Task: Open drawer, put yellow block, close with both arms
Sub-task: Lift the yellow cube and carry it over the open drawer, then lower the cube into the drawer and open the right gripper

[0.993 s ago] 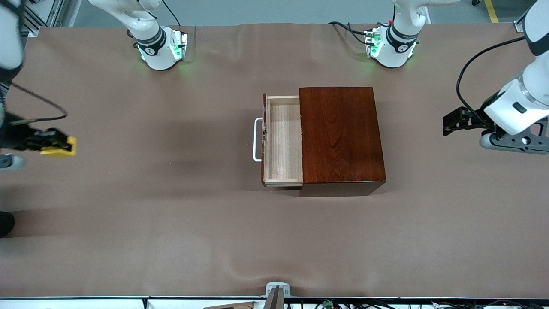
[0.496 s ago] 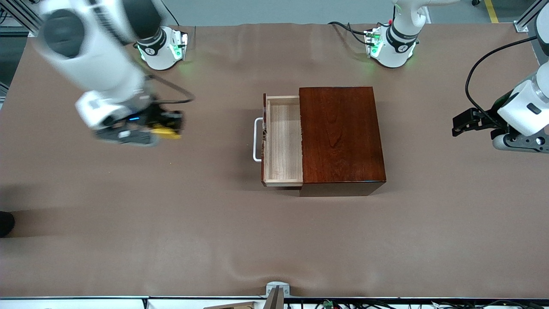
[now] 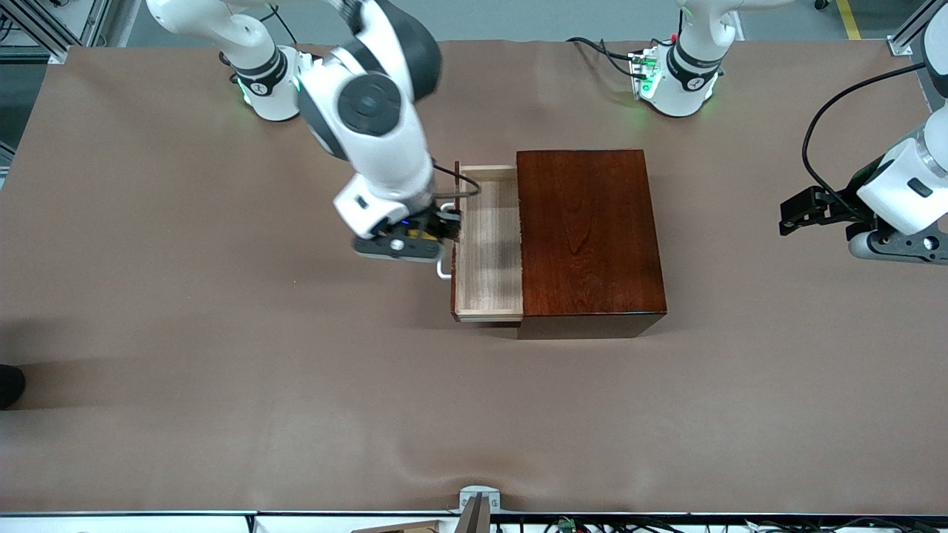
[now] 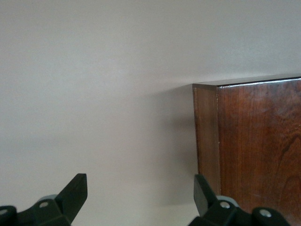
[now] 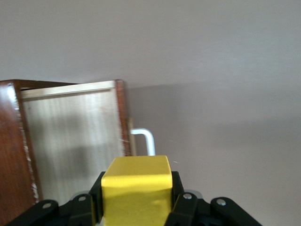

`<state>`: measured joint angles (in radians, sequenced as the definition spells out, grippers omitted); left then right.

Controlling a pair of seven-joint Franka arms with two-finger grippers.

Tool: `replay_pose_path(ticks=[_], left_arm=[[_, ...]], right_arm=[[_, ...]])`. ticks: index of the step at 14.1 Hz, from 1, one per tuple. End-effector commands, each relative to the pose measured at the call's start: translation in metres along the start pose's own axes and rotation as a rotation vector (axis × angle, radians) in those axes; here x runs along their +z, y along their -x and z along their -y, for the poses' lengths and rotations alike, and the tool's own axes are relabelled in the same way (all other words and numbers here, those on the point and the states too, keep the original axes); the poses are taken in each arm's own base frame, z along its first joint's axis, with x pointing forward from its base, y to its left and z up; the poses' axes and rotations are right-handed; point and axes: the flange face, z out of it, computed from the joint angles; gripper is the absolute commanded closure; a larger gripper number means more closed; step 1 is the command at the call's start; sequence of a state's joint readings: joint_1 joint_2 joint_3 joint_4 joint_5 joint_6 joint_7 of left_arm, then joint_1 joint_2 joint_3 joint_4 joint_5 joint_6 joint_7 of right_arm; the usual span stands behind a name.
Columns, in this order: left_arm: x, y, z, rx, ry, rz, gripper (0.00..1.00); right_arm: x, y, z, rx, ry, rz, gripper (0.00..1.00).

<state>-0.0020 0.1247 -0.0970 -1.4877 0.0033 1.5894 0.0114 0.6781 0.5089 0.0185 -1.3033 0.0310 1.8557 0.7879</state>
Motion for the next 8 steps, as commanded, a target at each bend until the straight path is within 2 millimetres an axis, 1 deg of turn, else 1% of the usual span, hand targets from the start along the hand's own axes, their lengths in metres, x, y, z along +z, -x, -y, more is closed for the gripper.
replay_pose_path(ticks=[1,2,3,5,8], left_arm=[[-0.003,0.004,0.002,0.011,-0.006,-0.012,0.00],[-0.003,0.004,0.002,0.013,-0.007,-0.012,0.00],[-0.003,0.004,0.002,0.013,-0.007,-0.012,0.00],[-0.004,0.004,0.002,0.013,-0.007,-0.014,0.00],[-0.005,0.004,0.001,0.014,-0.007,-0.015,0.00]], right_arm=[[0.014,-0.002,0.034,0.027,-0.038,-0.024,1.00],[0.024,0.001,0.045,0.018,-0.046,-0.030,1.00],[0.027,0.004,0.053,0.017,-0.058,-0.039,1.00],[0.037,0.002,0.059,0.037,-0.081,-0.059,1.00],[0.062,0.002,0.068,0.036,-0.094,-0.069,1.00]])
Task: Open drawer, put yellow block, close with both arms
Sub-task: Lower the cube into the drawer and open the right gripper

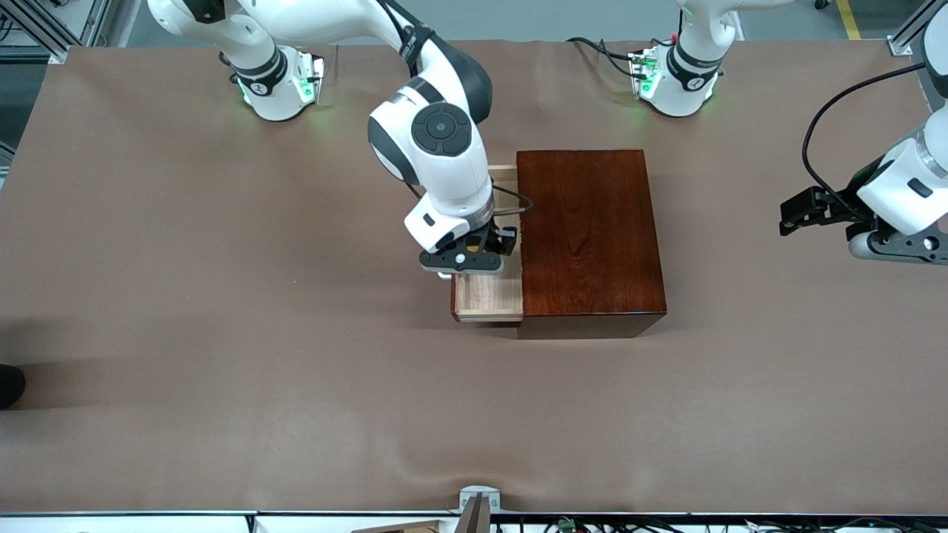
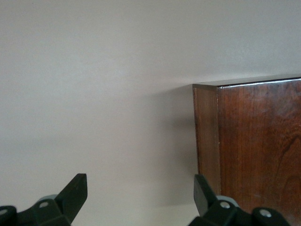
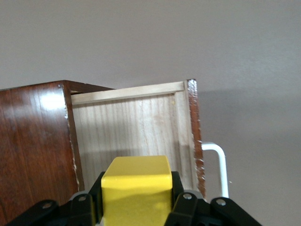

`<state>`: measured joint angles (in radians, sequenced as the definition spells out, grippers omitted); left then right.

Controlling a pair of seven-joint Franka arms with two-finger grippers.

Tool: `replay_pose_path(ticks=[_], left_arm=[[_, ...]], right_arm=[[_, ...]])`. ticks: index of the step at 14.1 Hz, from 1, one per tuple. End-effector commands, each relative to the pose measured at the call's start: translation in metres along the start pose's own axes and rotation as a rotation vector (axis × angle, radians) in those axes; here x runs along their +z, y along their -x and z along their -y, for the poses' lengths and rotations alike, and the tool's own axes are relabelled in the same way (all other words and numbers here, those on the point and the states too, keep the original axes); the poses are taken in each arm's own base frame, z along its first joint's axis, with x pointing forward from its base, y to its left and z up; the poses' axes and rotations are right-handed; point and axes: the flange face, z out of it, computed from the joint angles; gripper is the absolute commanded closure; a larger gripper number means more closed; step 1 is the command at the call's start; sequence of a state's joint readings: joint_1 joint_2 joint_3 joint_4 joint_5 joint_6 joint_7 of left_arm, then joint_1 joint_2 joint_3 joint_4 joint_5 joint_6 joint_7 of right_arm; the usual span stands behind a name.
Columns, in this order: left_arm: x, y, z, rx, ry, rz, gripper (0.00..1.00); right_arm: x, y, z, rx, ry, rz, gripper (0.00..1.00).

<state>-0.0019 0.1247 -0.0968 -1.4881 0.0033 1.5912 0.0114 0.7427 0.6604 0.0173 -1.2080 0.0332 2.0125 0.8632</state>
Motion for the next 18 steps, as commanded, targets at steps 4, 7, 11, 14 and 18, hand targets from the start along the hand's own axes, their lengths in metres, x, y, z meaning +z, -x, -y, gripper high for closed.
replay_pose_path(ticks=[4,7,11,14,18], left_arm=[[-0.005,0.004,0.000,0.014,-0.006,-0.014,0.00],[-0.005,0.005,0.001,0.013,-0.006,-0.015,0.00],[-0.005,0.005,0.000,0.014,-0.006,-0.015,0.00],[-0.005,0.005,0.001,0.013,-0.006,-0.015,0.00],[-0.005,0.005,0.001,0.013,-0.006,-0.015,0.00]], right_arm=[[0.034,-0.004,0.009,0.026,-0.013,-0.011,1.00],[0.053,0.000,0.012,0.018,-0.011,-0.015,1.00],[0.070,0.000,0.011,0.022,-0.008,-0.009,1.00],[0.075,-0.001,0.011,0.057,-0.007,-0.006,0.35],[0.069,-0.001,0.012,0.065,-0.012,-0.009,0.00]])
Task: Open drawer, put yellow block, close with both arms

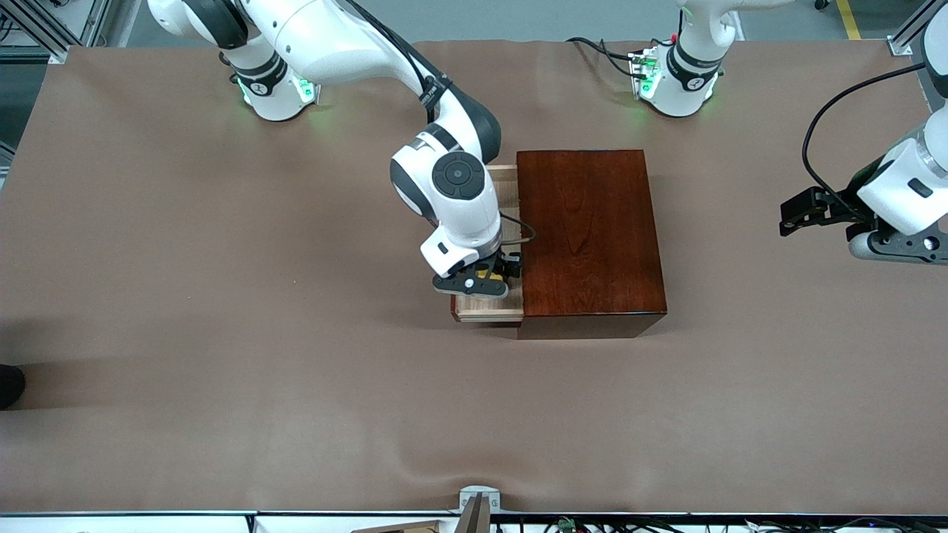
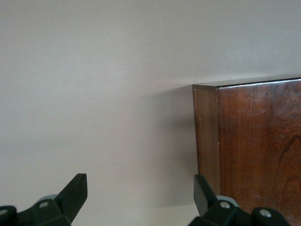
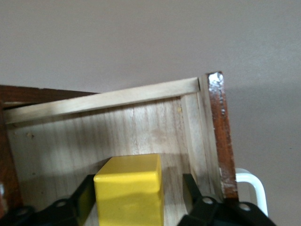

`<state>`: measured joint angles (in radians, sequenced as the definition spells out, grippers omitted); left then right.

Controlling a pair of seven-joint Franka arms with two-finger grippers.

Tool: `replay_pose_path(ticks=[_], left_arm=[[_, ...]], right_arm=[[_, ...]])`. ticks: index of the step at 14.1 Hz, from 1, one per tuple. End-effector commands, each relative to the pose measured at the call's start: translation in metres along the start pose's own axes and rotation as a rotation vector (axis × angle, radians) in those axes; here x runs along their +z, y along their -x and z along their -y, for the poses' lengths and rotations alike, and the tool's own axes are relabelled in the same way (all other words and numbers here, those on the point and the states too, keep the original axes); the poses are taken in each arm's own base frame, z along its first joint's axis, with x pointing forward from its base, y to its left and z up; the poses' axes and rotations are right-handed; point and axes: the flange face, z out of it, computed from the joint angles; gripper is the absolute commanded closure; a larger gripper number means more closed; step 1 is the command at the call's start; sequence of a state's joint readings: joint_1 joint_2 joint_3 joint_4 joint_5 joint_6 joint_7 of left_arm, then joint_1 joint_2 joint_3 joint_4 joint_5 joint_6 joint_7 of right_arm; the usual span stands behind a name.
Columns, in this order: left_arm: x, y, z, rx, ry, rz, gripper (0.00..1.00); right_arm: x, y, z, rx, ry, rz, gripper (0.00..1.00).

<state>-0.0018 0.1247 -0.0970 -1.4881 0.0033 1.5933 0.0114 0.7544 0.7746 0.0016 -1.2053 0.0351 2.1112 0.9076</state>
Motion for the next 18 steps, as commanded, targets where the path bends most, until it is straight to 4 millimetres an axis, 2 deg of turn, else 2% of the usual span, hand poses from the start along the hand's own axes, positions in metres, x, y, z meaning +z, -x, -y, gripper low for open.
replay_pose_path(ticks=[1,3,5,8,9,11,13,16,18], left_arm=[[-0.004,0.004,0.001,0.013,-0.006,-0.012,0.00],[-0.005,0.004,0.000,0.014,-0.006,-0.013,0.00],[-0.007,0.004,0.000,0.014,-0.006,-0.018,0.00],[-0.008,0.004,0.000,0.014,-0.006,-0.019,0.00],[-0.008,0.004,0.001,0.013,-0.006,-0.019,0.00],[-0.008,0.004,0.001,0.013,-0.006,-0.019,0.00],[-0.008,0.004,0.001,0.013,-0.006,-0.019,0.00],[-0.008,0.004,0.000,0.014,-0.006,-0.019,0.00],[-0.008,0.004,0.000,0.014,-0.006,-0.019,0.00]], right_arm=[[-0.013,0.003,0.011,0.016,-0.027,-0.008,0.00],[-0.036,0.004,0.013,0.016,-0.041,-0.005,0.00],[-0.047,0.006,0.005,0.020,0.009,0.037,0.00],[-0.118,0.009,-0.005,0.027,0.006,0.049,0.00],[-0.135,0.009,-0.013,0.031,0.026,0.063,0.00],[-0.190,0.008,-0.034,0.046,0.039,0.069,0.00],[-0.251,0.001,-0.068,0.070,0.035,0.063,0.00],[-0.309,-0.017,-0.142,0.059,0.083,0.100,0.00],[-0.337,-0.027,-0.196,0.045,0.088,0.102,0.00]])
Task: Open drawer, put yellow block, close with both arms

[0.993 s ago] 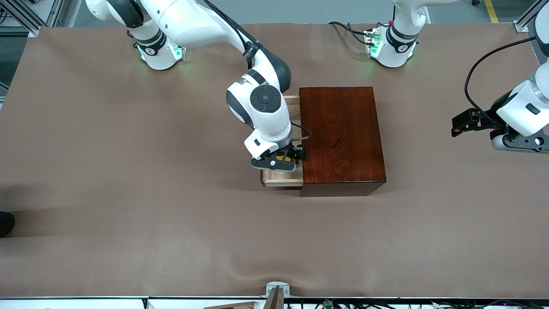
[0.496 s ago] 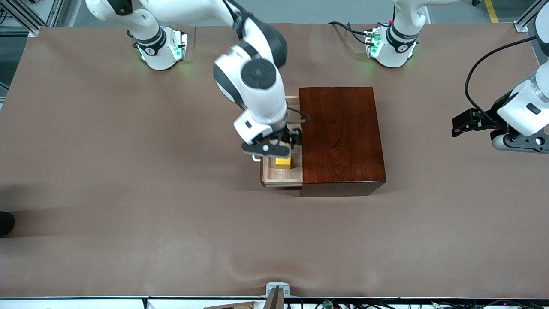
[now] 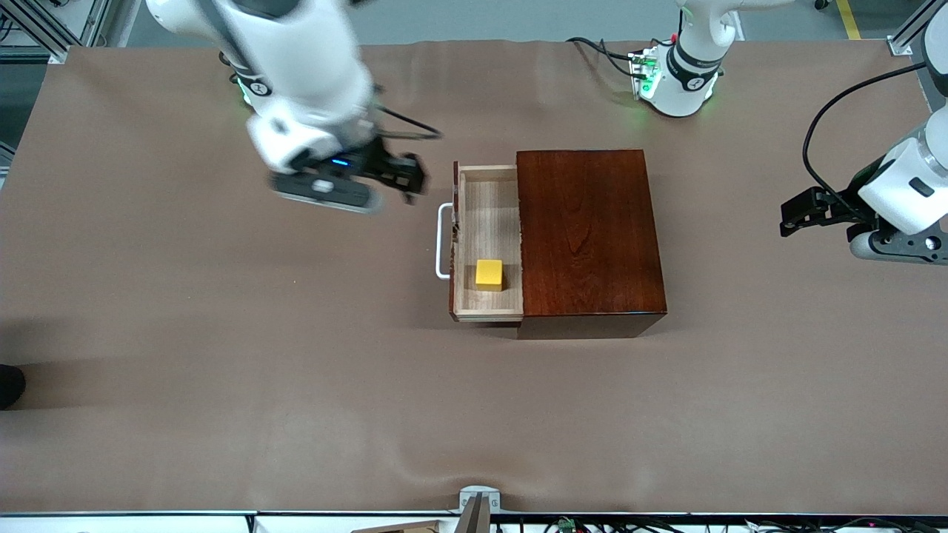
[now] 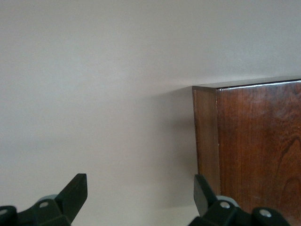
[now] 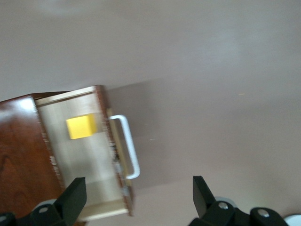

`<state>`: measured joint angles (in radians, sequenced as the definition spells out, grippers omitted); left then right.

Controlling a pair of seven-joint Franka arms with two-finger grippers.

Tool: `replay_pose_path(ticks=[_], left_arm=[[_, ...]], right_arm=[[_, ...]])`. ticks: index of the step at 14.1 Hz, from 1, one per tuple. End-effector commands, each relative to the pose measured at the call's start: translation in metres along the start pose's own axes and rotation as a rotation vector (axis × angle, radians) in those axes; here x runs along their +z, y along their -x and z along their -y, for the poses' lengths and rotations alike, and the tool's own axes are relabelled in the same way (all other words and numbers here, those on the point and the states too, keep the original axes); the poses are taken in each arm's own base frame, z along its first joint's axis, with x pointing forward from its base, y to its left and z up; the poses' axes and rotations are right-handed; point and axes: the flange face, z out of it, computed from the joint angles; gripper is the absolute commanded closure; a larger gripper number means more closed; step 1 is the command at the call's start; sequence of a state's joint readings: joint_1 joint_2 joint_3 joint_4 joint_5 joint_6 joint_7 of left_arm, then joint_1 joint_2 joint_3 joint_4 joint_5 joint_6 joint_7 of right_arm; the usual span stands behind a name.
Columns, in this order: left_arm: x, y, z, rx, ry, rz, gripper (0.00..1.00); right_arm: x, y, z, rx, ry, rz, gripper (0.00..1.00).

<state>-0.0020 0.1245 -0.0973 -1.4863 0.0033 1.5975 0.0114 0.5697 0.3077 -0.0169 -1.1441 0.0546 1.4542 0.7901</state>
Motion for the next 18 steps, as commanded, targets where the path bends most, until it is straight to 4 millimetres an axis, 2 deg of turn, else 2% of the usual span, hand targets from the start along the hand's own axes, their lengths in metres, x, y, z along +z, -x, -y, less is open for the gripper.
replay_pose_path(ticks=[1,7,11,13,14,18], left_arm=[[-0.007,0.004,0.001,0.014,-0.006,-0.013,0.00],[-0.007,0.005,0.002,0.012,-0.006,-0.013,0.00],[-0.007,0.005,0.002,0.012,-0.006,-0.013,0.00],[-0.007,0.004,0.001,0.014,-0.007,-0.013,0.00],[-0.007,0.005,0.001,0.014,-0.009,-0.013,0.00],[-0.007,0.004,0.002,0.012,-0.010,-0.015,0.00]], right_arm=[[-0.019,-0.006,-0.074,-0.037,0.003,0.016,0.00],[-0.043,-0.060,-0.231,-0.168,0.028,0.000,0.00],[-0.042,-0.087,-0.318,-0.198,0.037,0.005,0.00],[-0.041,-0.096,-0.344,-0.206,0.044,-0.002,0.00],[-0.036,-0.099,-0.351,-0.196,0.055,0.000,0.00],[-0.020,-0.104,-0.360,-0.184,0.062,-0.005,0.00]])
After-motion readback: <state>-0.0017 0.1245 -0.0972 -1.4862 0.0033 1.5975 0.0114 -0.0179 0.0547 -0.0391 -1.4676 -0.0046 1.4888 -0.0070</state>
